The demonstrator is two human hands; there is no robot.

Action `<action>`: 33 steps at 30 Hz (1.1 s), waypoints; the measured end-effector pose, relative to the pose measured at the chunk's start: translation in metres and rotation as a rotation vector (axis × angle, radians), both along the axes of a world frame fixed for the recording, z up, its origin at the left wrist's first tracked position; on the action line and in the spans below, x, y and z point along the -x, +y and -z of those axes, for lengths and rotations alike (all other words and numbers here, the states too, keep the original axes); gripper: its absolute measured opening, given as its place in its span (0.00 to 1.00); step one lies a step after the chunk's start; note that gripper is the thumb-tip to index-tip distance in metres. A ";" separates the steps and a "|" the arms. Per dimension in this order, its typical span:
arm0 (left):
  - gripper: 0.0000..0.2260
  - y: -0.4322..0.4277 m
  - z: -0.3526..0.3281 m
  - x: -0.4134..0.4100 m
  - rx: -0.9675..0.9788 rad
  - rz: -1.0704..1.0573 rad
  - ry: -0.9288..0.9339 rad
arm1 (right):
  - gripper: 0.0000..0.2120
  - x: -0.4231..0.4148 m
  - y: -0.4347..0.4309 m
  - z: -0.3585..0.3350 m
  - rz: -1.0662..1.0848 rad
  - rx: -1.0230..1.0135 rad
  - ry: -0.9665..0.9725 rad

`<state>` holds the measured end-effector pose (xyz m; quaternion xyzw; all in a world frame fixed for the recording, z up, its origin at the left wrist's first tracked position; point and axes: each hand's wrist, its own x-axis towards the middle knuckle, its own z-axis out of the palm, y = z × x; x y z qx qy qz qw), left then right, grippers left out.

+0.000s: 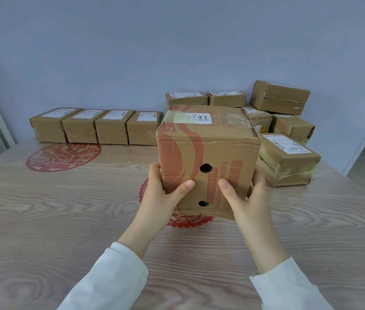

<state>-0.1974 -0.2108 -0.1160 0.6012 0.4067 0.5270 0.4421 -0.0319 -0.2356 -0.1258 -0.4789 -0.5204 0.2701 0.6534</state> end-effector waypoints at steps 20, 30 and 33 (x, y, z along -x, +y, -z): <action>0.21 0.004 -0.006 0.002 -0.053 -0.019 -0.079 | 0.22 0.000 0.001 0.009 0.035 -0.022 -0.028; 0.22 0.005 0.000 0.002 -0.061 -0.013 -0.043 | 0.28 -0.001 0.000 -0.003 0.008 -0.066 -0.018; 0.20 0.003 -0.006 0.003 -0.047 -0.017 -0.062 | 0.29 0.001 -0.003 -0.001 -0.008 -0.083 0.005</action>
